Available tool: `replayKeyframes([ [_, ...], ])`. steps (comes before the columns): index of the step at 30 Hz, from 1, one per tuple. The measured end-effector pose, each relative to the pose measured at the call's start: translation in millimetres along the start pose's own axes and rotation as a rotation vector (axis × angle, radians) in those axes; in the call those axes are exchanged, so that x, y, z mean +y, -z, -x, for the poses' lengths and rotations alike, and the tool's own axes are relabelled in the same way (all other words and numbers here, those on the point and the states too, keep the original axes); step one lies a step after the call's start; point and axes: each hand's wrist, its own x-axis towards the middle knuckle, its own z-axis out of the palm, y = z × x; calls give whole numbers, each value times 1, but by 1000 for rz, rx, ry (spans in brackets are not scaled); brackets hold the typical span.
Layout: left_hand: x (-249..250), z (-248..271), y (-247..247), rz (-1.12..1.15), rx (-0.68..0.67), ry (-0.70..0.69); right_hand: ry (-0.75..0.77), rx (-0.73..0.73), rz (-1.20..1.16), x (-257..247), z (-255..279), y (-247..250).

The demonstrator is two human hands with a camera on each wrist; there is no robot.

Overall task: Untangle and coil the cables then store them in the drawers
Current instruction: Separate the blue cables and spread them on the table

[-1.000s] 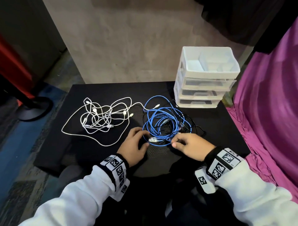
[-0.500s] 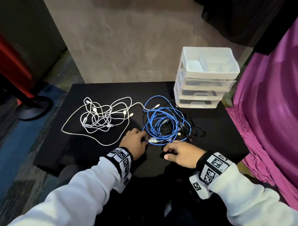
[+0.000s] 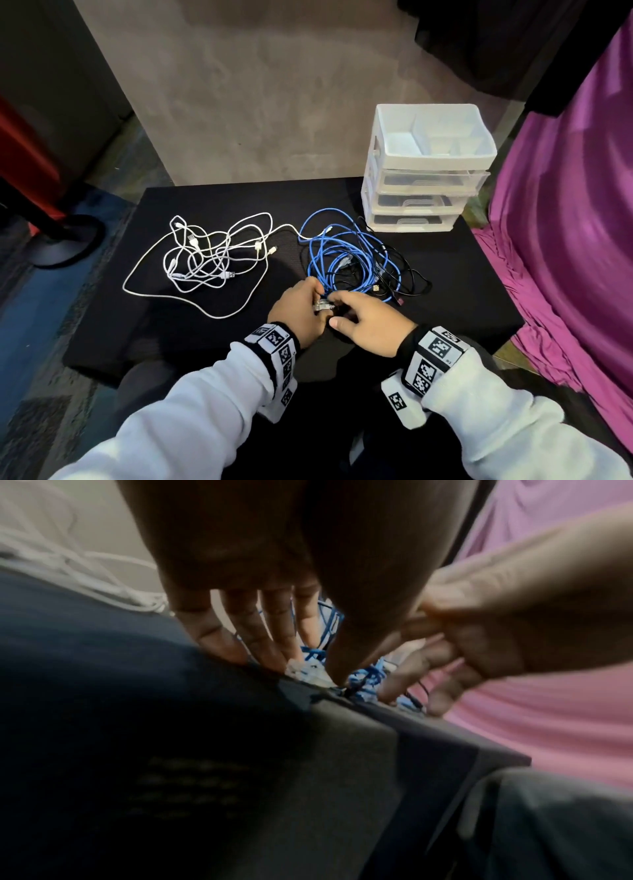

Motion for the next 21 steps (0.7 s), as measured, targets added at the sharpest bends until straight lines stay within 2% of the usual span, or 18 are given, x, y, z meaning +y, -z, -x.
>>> replayKeyframes([
  [4,4,-2,5,-91,-39,21,11,10,-21,-7,-5,-1],
  [9,7,12,23,-111,2,-93,27,-33,-18,-6,-10,1],
  [12,19,24,46,122,69,-137,10,17,87,4,-14,2],
  [15,34,29,93,537,116,2,-35,75,196,17,-17,10],
  [16,34,29,110,597,154,37,-37,110,203,21,-17,15],
  [18,22,27,133,488,191,53,-7,180,176,24,-17,28],
  [20,8,26,139,131,174,4,17,198,184,18,-15,38],
  [21,7,27,136,-40,173,-69,22,189,219,13,-15,41],
])
